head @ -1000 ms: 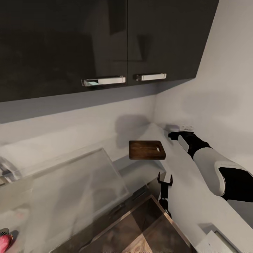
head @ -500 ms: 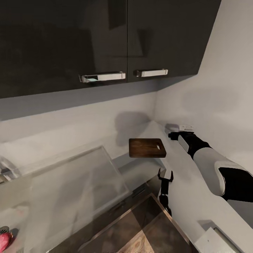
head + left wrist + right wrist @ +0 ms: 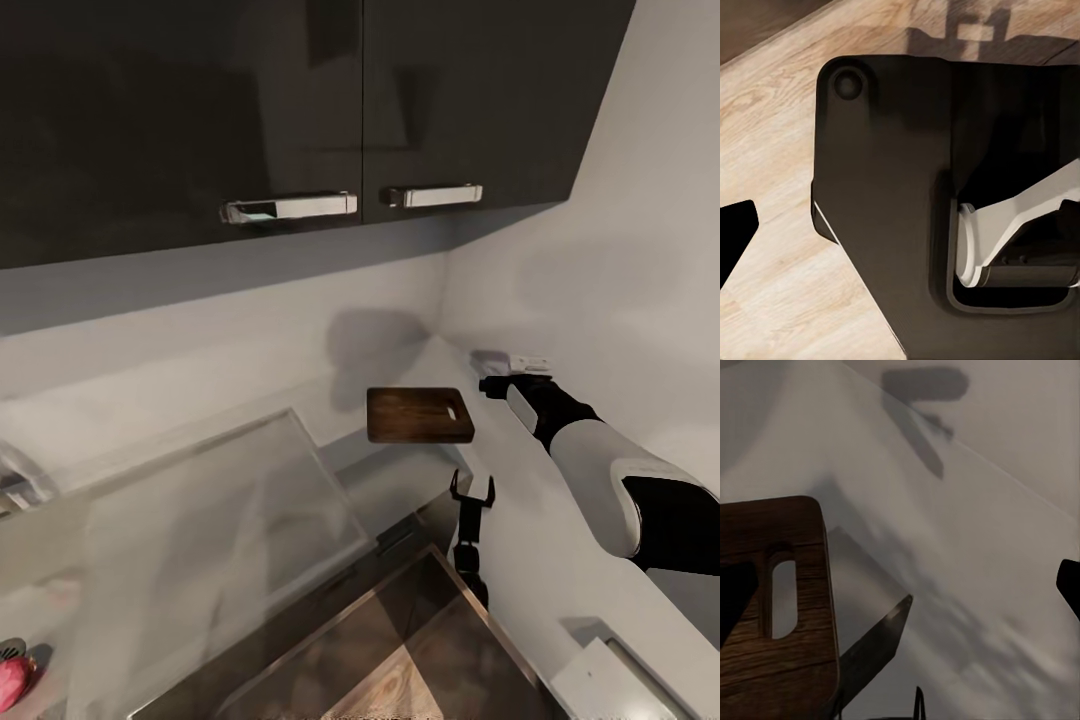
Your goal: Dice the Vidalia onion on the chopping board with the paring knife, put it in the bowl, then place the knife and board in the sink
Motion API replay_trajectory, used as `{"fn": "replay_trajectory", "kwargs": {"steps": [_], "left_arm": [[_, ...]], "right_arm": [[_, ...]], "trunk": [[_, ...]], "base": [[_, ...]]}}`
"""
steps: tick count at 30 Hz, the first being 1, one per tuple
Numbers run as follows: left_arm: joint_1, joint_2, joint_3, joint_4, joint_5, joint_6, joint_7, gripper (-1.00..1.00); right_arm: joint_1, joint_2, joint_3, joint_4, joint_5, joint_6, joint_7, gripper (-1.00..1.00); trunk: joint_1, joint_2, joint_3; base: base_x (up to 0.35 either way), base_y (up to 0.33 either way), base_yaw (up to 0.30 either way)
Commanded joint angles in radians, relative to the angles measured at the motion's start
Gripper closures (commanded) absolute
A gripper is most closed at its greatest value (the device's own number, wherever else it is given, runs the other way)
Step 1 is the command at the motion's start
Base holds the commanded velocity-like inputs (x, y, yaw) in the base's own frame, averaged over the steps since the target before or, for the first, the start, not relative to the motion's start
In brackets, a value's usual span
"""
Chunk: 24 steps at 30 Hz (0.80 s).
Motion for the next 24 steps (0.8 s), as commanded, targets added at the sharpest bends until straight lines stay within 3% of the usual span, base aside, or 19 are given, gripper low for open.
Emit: {"fn": "replay_trajectory", "kwargs": {"steps": [1,24], "left_arm": [[0.0,0.0,-0.001,-0.002,0.001,-0.001,0.0,-1.0],[0.0,0.0,-0.001,-0.001,0.001,0.0,0.001,-1.0]], "right_arm": [[-0.001,0.0,-0.005,-0.002,0.001,0.005,-0.002,-1.0],[0.0,0.002,-0.004,-0.002,0.0,0.005,-0.002,-1.0]], "trunk": [[0.001,-0.002,-0.003],[0.001,-0.002,-0.041]], "base": [[0.0,0.0,0.0],[0.0,0.0,0.0]]}}
